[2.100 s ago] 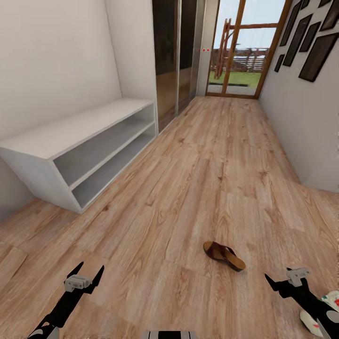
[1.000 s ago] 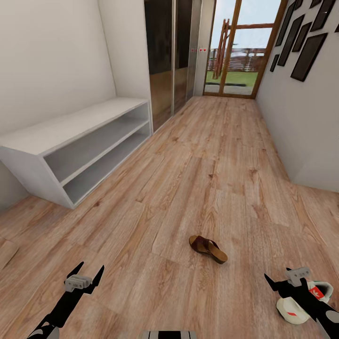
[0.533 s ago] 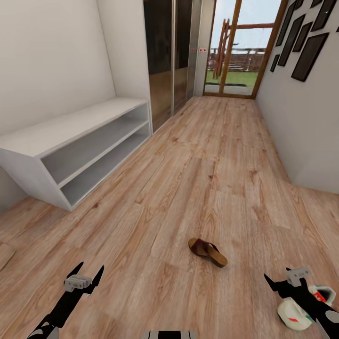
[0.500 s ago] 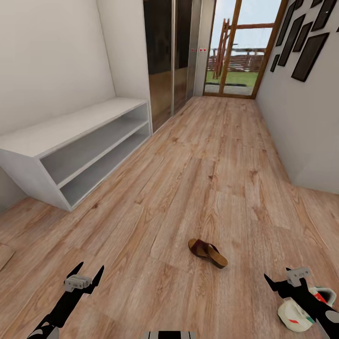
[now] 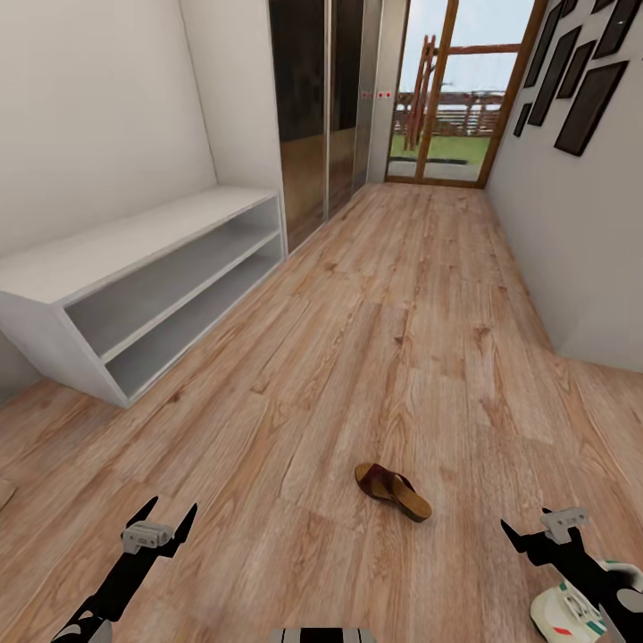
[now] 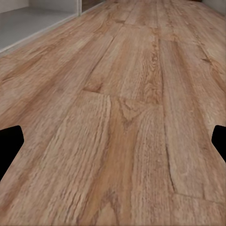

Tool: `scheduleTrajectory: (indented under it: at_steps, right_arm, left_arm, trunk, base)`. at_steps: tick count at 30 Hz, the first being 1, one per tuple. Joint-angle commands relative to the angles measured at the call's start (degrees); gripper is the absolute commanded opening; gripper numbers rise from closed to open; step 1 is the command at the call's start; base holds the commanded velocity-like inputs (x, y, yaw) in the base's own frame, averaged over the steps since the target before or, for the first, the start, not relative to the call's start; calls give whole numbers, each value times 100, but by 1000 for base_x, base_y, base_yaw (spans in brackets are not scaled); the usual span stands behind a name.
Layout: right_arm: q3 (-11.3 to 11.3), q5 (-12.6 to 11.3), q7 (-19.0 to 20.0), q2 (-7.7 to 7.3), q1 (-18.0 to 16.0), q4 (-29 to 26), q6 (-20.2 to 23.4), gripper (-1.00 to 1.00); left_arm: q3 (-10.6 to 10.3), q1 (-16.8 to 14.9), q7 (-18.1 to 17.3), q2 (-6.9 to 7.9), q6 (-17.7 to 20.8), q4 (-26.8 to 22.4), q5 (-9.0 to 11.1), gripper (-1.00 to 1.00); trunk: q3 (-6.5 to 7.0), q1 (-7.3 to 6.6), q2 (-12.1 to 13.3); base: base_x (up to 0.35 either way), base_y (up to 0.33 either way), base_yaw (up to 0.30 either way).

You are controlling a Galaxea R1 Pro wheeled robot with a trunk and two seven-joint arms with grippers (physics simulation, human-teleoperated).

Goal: Pick up the two gym shoes and the two sandals from the corridor floor and place them onto the hallstand (shoe rack) in the corridor, making sure they are on the rack and not on the floor. Arrange them so the two gym shoes are next to each other and the two sandals are next to each other.

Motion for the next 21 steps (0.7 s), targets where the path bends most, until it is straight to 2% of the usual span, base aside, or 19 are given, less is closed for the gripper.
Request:
scheduleTrajectory:
  at_steps: [1,13,21]
  right_arm:
    - [1,0,0,0,0,0,0,100]
    - [2,1,0,5,0,0,0,100]
    - [2,1,0,8,0,0,0,100]
  left_arm:
    - [0,0,0,0,0,0,0,100]
    - [-3,-1,0,-3,0,0,0,100]
    - [-4,0,0,-3,0,0,0,100]
  trunk:
    - [0,0,0]
    - [0,0,0]
    - [0,0,0]
  base:
    - [13,-5,0]
    - [-2,-9,0]
    - [-135,-141,0]
